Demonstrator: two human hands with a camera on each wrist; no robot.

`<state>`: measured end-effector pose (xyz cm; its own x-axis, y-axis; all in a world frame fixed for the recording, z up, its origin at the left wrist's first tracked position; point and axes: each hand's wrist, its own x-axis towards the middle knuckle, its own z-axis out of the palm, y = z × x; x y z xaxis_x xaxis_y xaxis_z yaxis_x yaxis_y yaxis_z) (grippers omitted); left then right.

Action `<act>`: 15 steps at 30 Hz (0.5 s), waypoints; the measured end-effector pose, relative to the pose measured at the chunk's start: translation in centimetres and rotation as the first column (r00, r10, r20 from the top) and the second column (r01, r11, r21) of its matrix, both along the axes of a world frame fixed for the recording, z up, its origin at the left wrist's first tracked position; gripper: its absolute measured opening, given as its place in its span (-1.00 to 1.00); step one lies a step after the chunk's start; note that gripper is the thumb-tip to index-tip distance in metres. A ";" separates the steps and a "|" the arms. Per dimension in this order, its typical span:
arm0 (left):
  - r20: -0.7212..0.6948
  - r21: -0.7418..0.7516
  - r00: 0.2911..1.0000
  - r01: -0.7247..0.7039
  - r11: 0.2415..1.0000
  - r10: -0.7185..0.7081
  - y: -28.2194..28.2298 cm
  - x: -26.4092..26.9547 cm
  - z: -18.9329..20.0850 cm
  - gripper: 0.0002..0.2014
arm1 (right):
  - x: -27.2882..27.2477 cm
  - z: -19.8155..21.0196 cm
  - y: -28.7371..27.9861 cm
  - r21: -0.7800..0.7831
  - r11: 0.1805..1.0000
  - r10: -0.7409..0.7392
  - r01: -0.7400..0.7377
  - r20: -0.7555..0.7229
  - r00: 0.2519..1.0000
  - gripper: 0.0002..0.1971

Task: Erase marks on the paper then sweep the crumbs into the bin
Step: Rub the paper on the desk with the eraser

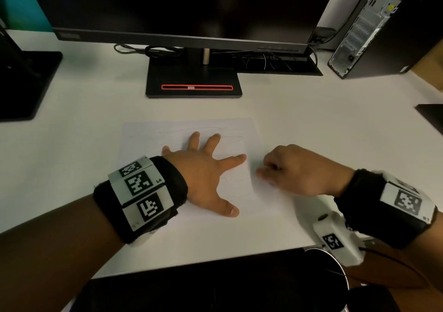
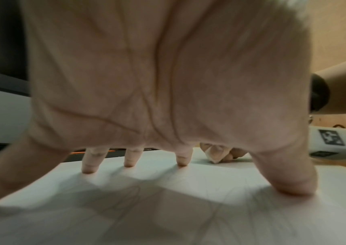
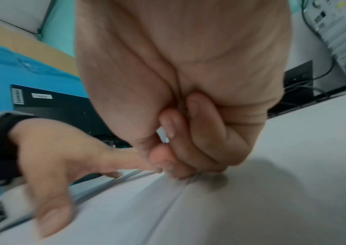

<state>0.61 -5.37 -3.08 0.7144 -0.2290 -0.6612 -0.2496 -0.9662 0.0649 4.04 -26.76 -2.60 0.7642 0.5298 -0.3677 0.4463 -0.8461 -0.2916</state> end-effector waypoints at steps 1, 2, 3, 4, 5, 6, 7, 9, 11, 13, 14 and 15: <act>-0.002 -0.001 1.000 -0.002 1.000 0.002 0.0 0.0 0.0 0.11 | -0.5 -0.2 0.2 -0.002 0.999 0.042 -0.042 -0.017 0.999 -0.57; -0.003 -0.002 1.000 -0.003 1.000 0.003 0.0 0.0 0.0 0.11 | -1.1 -0.1 0.6 -0.004 0.996 0.084 -0.084 -0.057 0.995 -0.56; -0.002 -0.003 1.000 -0.001 1.000 0.001 0.0 0.0 0.0 0.11 | -1.4 0.0 0.7 -0.009 0.994 0.107 -0.108 -0.100 0.989 -0.55; 0.000 -0.005 1.000 0.000 1.000 0.000 0.0 0.0 0.0 0.10 | -1.3 0.2 0.8 -0.017 0.993 0.113 -0.116 -0.121 0.986 -0.54; 0.002 -0.005 1.000 0.001 1.000 -0.001 0.0 0.0 0.0 0.10 | -0.8 0.4 0.7 -0.027 0.994 0.104 -0.108 -0.114 0.988 -0.54; 0.001 -0.004 1.000 0.002 1.000 -0.002 0.0 0.0 0.0 0.10 | 0.0 0.4 0.5 -0.035 0.996 0.078 -0.082 -0.090 0.993 -0.54; 0.000 -0.003 1.000 0.002 1.000 -0.002 0.1 0.0 0.1 0.11 | 0.8 0.5 0.3 -0.035 0.999 0.038 -0.041 -0.061 0.997 -0.55; -0.005 -0.001 1.000 0.002 1.000 -0.002 0.0 0.0 0.1 0.11 | 1.5 0.3 0.1 -0.022 1.000 -0.004 0.003 -0.005 1.000 -0.56; -0.007 0.005 1.000 0.002 1.000 -0.002 0.0 0.0 0.1 0.11 | 0.9 -0.1 0.4 -0.026 0.998 0.057 -0.056 0.017 0.998 -0.57; -0.005 0.001 1.000 0.001 1.000 -0.001 0.0 0.0 0.0 0.11 | -0.4 -0.3 0.8 -0.020 0.988 0.154 -0.154 -0.041 0.987 -0.56; -0.001 -0.002 1.000 0.001 1.000 -0.001 0.0 0.0 0.0 0.10 | -0.6 -0.3 0.9 -0.012 0.984 0.177 -0.178 -0.077 0.981 -0.55; 0.001 -0.004 1.000 0.002 1.000 -0.002 0.0 0.0 0.0 0.11 | -0.4 -0.1 0.8 -0.013 0.984 0.178 -0.180 -0.095 0.979 -0.54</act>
<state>0.66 -5.36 -3.08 0.7150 -0.2327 -0.6593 -0.2513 -0.9655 0.0683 3.67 -25.99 -2.70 0.6194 0.6465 -0.4454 0.5632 -0.7612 -0.3216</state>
